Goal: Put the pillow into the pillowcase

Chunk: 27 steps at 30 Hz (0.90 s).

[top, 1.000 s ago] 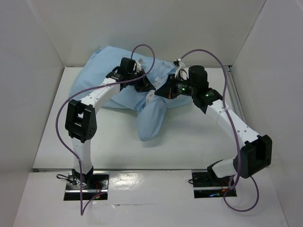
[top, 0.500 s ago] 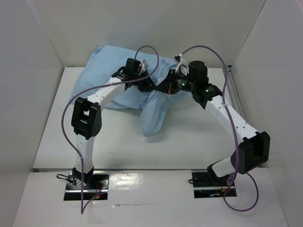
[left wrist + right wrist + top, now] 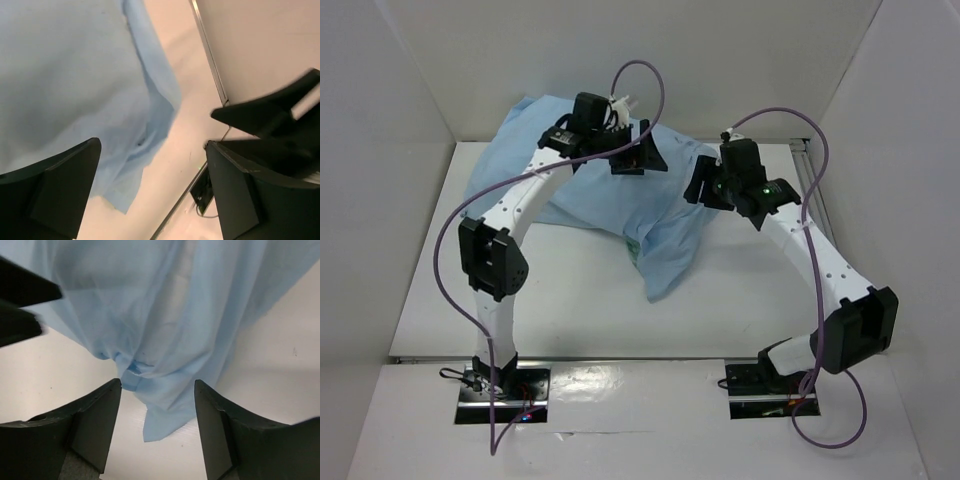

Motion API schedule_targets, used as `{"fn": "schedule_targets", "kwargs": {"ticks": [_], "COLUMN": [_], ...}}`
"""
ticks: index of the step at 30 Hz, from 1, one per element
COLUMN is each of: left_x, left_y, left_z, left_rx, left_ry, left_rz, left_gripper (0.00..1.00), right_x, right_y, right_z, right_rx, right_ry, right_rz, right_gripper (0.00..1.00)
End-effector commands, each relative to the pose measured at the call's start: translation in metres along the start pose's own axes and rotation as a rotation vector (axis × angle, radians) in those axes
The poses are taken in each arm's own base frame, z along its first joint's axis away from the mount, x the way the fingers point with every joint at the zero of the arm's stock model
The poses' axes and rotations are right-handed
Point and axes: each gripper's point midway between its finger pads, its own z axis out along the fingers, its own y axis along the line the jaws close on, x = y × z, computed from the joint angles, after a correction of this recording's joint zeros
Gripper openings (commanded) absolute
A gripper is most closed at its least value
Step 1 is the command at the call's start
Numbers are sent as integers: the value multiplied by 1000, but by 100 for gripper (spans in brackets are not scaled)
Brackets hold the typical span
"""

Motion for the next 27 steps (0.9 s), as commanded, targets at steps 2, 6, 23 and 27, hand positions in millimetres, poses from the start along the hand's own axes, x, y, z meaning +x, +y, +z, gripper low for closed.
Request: {"fn": "schedule_targets", "kwargs": {"ticks": [2,6,23,27], "left_x": [-16,-31,17,18], "left_y": [-49,-35,180,182], "left_z": [-62,-104,-247,-256], "left_rx": [67,8,-427,-445], "left_ry": [-57,-137,-423,-444], "left_rz": [149,115,-462,-458], "left_gripper": [78,0,80,80], "right_x": [-4,19,213,220], "right_y": [-7,-4,40,13], "right_z": [-26,-31,67,86], "right_rx": [35,68,111,245], "right_ry": [-32,60,383,371], "right_rz": [2,-43,-137,-205], "right_gripper": [61,63,79,67]}}
